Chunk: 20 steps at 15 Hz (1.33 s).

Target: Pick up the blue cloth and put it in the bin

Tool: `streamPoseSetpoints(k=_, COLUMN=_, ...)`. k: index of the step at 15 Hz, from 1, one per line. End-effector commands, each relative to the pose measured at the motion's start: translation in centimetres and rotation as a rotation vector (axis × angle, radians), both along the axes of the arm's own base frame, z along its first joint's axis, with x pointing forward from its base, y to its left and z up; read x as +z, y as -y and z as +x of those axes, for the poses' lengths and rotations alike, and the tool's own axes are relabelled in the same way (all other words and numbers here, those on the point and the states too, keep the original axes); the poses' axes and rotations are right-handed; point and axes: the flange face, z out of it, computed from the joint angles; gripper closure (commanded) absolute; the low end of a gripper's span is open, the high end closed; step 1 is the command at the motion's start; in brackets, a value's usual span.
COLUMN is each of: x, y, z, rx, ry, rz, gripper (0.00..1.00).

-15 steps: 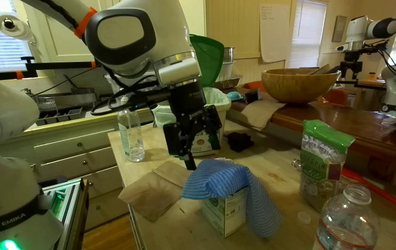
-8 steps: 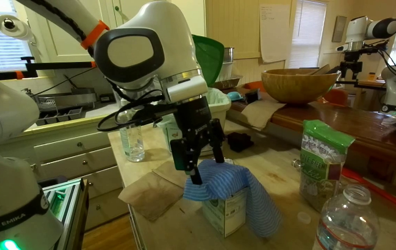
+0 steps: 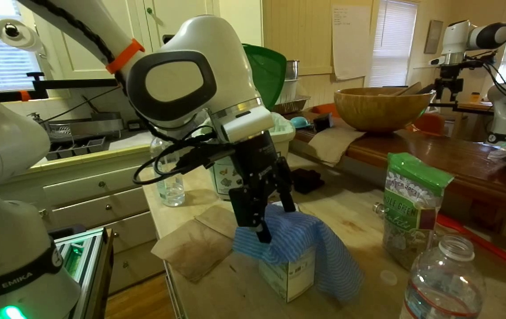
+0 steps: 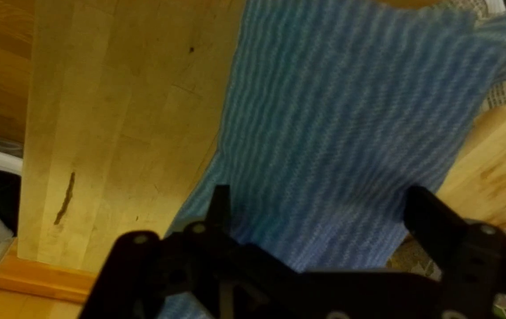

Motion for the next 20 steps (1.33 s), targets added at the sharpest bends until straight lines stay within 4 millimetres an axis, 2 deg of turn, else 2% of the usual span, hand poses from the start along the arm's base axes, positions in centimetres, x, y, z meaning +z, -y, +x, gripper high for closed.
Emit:
streamPoseSetpoints(k=1, x=-1.6, y=-0.2, z=0.1, rx=0.016, ry=0.018, rz=0.007, gripper=0.00)
streamPoseSetpoints(k=9, x=-2.0, y=-0.7, z=0.1, rx=0.118, ry=-0.011, rz=0.037, gripper=0.00)
streamPoseSetpoints(k=13, x=0.2, y=-0.7, z=-0.5, rx=0.235, ry=-0.055, rz=0.036, gripper=0.00)
streamPoseSetpoints(k=16, x=2.1, y=0.0, z=-1.1, rx=0.281, ry=-0.099, rz=-0.007, gripper=0.00)
streamPoseSetpoints(k=20, x=3.0, y=1.2, z=-1.9, rx=0.278, ry=-0.123, rz=-0.035, gripper=0.00)
